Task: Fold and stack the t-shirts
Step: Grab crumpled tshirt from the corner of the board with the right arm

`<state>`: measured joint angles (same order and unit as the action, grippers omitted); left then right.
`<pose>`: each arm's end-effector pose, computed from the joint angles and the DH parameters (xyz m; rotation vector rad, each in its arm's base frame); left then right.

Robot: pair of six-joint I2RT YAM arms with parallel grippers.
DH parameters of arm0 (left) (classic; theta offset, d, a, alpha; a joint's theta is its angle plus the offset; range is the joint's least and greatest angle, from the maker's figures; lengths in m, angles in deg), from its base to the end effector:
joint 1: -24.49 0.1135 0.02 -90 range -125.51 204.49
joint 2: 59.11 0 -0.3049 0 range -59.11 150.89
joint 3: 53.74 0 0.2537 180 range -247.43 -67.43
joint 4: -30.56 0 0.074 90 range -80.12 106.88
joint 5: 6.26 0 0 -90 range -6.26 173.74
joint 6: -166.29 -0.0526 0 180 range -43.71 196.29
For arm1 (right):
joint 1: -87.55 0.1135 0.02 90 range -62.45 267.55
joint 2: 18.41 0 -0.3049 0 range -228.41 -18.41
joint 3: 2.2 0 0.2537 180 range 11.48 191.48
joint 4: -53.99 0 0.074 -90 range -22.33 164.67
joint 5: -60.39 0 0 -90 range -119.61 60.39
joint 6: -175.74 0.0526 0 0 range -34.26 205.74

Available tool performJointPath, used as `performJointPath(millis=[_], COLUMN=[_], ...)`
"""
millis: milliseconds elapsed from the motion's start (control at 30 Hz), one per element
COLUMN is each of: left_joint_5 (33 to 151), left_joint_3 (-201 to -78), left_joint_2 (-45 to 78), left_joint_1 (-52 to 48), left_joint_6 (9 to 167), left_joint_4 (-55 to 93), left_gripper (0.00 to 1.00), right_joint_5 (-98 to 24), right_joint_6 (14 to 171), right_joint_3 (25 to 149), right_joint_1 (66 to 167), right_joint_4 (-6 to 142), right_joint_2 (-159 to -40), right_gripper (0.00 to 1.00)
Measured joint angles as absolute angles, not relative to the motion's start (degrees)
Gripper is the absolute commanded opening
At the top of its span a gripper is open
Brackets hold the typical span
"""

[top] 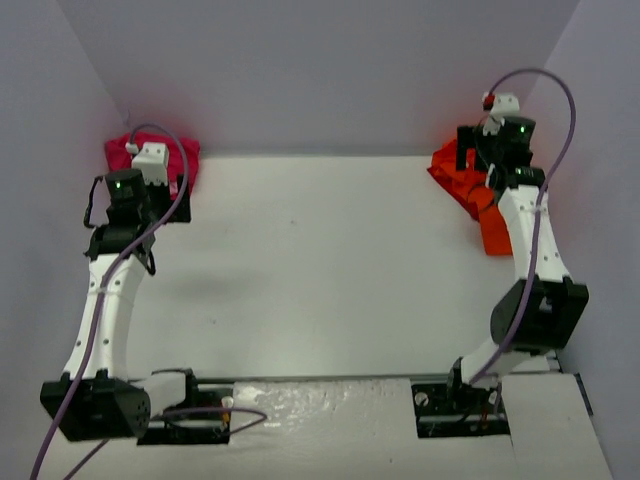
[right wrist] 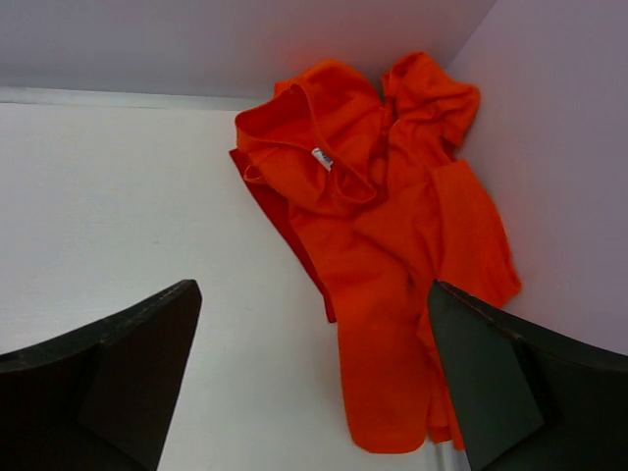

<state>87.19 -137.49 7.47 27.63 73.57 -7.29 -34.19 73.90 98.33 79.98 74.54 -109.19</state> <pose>0.2593 0.0111 0.4235 0.0331 1.9308 0.0102 0.3955 -0.0483 0.4376 -0.1238 1.7576 -0.1762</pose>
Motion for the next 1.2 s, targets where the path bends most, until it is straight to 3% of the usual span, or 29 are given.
performJointPath(millis=[133, 467, 533, 600, 867, 900, 933, 1000, 1067, 1133, 1200], left_joint_5=[87.2, 88.0, 88.0, 88.3, 88.6, 88.6, 88.6, 88.6, 88.8, 89.0, 89.3], left_joint_3=[-137.5, -137.5, -137.4, -137.0, -136.0, -136.0, -136.0, -136.0, -136.0, -136.0, -136.0], left_joint_2=[8.0, 6.7, 6.6, 6.6, 6.9, 7.0, 7.1, 7.3, 7.8, 8.4, 9.0], left_joint_1=[27.7, 27.7, 27.7, 27.7, 27.7, 27.7, 27.7, 27.7, 27.7, 27.7, 27.7], left_joint_6=[73.0, 70.6, 70.3, 69.9, 69.2, 69.2, 69.2, 69.2, 69.2, 69.2, 69.2], left_joint_4=[-7.4, -7.8, -7.8, -7.8, -8.2, -8.2, -8.2, -8.2, -8.2, -8.2, -8.2], left_gripper=[0.87, 0.88, 0.88, 0.88, 0.88, 0.88, 0.88, 0.88, 0.88, 0.88, 0.88], right_joint_5=[-26.2, -12.4, -11.2, -10.2, -6.2, -5.8, -5.6, -5.4, -5.3, -5.2, -5.3], right_joint_6=[70.1, 64.9, 64.6, 64.3, 62.8, 62.7, 62.5, 62.1, 61.7, 61.6, 61.5], right_joint_3=[108.9, 124.5, 125.6, 126.6, 133.6, 134.4, 135.3, 136.3, 137.4, 138.3, 139.0], right_joint_1=[82.2, 83.0, 83.1, 83.1, 83.1, 83.1, 83.1, 83.1, 83.1, 83.1, 83.0], right_joint_4=[73.5, 75.0, 75.7, 76.1, 76.3, 76.3, 76.3, 76.2, 76.1, 75.8, 75.7], right_joint_2=[-120.5, -147.5, -150.4, -152.3, -156.6, -156.9, -157.0, -157.1, -157.1, -157.6, -158.3], right_gripper=[1.0, 0.99, 0.94, 1.0, 0.98, 0.96, 0.84, 0.78, 0.63, 0.62, 0.67])
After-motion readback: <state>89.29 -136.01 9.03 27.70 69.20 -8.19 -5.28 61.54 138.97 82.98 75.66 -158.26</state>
